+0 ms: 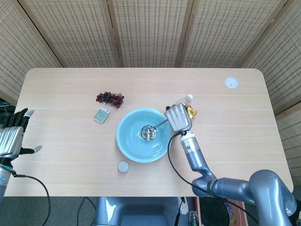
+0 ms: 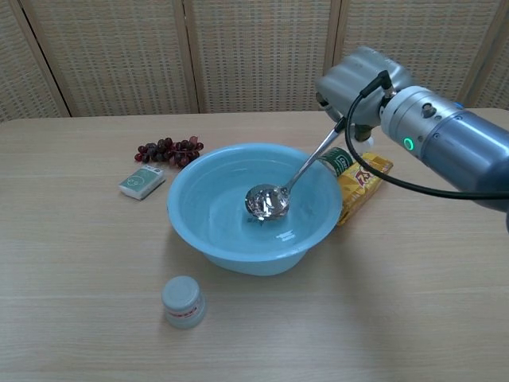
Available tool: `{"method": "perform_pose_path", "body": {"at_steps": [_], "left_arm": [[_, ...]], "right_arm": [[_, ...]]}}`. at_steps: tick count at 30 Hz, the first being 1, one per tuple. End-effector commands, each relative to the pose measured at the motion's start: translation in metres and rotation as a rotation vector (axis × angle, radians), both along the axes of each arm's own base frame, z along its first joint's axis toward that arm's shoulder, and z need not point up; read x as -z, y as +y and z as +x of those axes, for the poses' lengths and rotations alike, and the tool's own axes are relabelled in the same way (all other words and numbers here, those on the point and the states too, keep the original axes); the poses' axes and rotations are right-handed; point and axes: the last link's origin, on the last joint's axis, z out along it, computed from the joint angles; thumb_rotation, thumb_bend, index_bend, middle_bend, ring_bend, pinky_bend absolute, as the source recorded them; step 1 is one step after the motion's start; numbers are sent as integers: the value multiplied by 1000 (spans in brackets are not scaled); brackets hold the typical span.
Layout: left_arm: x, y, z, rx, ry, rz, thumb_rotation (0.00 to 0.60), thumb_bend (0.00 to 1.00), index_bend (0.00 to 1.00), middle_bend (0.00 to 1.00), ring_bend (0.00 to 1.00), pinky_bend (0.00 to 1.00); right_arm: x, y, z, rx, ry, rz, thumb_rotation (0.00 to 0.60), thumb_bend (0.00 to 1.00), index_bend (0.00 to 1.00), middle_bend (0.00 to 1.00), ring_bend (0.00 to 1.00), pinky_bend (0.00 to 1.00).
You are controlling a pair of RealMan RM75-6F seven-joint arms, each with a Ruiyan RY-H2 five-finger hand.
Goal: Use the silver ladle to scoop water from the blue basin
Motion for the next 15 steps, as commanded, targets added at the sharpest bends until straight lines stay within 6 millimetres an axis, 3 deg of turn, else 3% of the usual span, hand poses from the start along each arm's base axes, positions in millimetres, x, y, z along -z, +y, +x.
{"method": "perform_pose_path", "body": {"at_steps": [1, 7, 15], "left_arm": [[0, 0, 0, 0, 1, 1, 600, 0, 0, 0, 0, 0], [0, 0, 0, -1, 0, 0, 600, 0, 0, 0, 0, 0], [1, 0, 0, -2, 3, -3, 600, 0, 0, 0, 0, 0]], "right_arm": [[3, 3, -6, -6, 39, 2, 600, 699, 734, 954, 975, 1000], [8, 11, -13, -19, 127, 12, 600, 699, 734, 955, 975, 1000], [6, 14, -13, 26, 108, 17, 600, 700, 737, 961, 980, 1000]]}}
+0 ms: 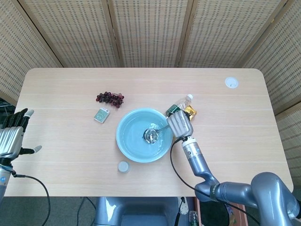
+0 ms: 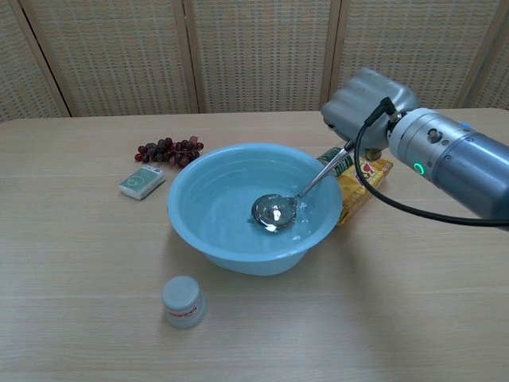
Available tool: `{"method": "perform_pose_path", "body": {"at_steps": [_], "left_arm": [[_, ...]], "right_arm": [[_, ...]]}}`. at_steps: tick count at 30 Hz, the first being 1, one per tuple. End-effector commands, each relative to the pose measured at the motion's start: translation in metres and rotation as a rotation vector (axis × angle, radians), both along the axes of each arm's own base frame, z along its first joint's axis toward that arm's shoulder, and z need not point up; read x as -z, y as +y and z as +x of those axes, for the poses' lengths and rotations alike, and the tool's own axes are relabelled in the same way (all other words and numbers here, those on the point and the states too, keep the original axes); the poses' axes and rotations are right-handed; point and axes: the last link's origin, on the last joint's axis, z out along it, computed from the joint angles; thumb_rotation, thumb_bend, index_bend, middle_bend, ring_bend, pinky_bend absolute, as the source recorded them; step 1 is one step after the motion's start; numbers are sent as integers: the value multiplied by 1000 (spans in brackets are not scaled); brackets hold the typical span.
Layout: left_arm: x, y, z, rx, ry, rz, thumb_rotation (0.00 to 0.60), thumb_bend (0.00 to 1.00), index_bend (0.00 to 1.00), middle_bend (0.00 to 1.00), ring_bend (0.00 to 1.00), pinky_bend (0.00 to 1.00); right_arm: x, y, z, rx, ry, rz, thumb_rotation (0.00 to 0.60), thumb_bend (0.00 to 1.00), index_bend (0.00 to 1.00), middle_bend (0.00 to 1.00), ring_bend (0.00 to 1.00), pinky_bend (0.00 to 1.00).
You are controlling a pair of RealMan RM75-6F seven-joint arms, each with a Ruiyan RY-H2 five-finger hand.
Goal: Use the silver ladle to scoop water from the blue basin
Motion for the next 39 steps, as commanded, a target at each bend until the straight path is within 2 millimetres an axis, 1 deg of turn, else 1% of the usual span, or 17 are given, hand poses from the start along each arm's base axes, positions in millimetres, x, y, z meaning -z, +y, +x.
{"method": "perform_pose_path", "body": {"at_steps": [1, 5, 9, 12, 13, 16, 25, 33, 39], "left_arm": [[0, 0, 0, 0, 1, 0, 600, 0, 0, 0, 0, 0], [0, 1, 0, -2, 1, 0, 600, 0, 0, 0, 0, 0], [0, 1, 0, -3, 0, 0, 600, 0, 0, 0, 0, 0], [0, 1, 0, -2, 0, -2, 600, 0, 0, 0, 0, 0], [0, 1, 0, -2, -1, -1, 600, 0, 0, 0, 0, 0], [0, 1, 0, -3, -2, -1, 600, 0, 0, 0, 0, 0], [-1, 1, 0, -4, -5, -2, 600, 0, 0, 0, 0, 0], [-2, 1, -1, -5, -6, -1, 600, 0, 0, 0, 0, 0], [-3, 0, -1, -5, -8, 2, 600, 0, 0, 0, 0, 0]], "right_arm": [[-3, 0, 2, 37, -41, -1, 600, 701, 738, 963, 981, 1000], [-8, -2, 7, 123, -158, 5, 600, 707, 739, 964, 984, 1000], [-16, -5, 16, 190, -252, 7, 600, 718, 741, 965, 986, 1000], [-25, -8, 26, 250, -338, 11, 600, 722, 742, 965, 987, 1000], [-30, -9, 33, 273, -382, 14, 600, 723, 742, 966, 987, 1000], [-37, -8, 42, 310, -420, 28, 600, 726, 743, 966, 988, 1000], [-52, -7, 61, 331, -436, 16, 600, 727, 743, 966, 988, 1000], [-64, -7, 72, 375, -405, -6, 600, 727, 743, 966, 988, 1000], [-72, -7, 80, 436, -426, -3, 600, 727, 743, 966, 988, 1000]]}}
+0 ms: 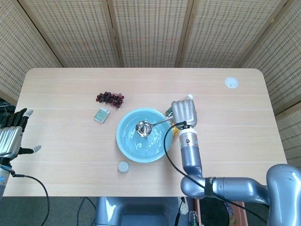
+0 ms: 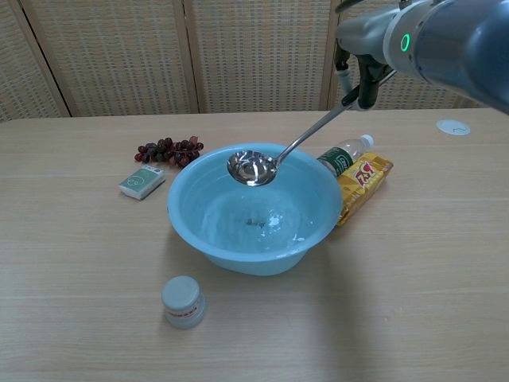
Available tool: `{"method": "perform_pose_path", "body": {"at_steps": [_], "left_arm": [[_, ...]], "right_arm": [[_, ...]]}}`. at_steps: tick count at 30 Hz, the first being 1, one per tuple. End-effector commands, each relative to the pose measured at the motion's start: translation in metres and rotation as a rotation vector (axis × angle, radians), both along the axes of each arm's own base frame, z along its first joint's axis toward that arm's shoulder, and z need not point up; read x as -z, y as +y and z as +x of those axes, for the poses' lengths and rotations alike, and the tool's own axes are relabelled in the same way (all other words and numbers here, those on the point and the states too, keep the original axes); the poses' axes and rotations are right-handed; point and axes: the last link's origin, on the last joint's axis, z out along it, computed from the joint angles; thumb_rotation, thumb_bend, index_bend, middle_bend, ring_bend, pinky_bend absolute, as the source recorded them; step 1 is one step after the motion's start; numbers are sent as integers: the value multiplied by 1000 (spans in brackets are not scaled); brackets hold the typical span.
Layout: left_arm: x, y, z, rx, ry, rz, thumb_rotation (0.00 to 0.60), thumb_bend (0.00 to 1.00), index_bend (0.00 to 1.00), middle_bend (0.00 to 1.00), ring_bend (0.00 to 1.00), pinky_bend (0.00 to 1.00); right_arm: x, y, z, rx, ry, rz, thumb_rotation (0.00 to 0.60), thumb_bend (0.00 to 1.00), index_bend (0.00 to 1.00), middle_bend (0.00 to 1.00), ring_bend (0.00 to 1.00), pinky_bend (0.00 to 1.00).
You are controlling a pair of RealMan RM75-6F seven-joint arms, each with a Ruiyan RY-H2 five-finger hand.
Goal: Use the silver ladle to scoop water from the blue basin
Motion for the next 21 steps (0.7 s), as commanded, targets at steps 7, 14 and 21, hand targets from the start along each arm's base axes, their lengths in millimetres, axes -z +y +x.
{"method": "perform_pose_path", "body": {"at_steps": [7, 14, 21], "left_arm": [[-2, 0, -1, -1, -5, 3, 600, 0, 0, 0, 0, 0], [-4, -1, -2, -3, -7, 5, 600, 0, 0, 0, 0, 0], [-4, 0, -2, -4, -6, 5, 600, 0, 0, 0, 0, 0]], "right_arm": [[-16, -1, 15, 85, -23, 9, 600, 727, 743, 966, 988, 1000], [-22, -1, 22, 142, -20, 22, 600, 727, 743, 966, 988, 1000], [-23, 0, 27, 169, -2, 32, 600, 727, 743, 966, 988, 1000]]}}
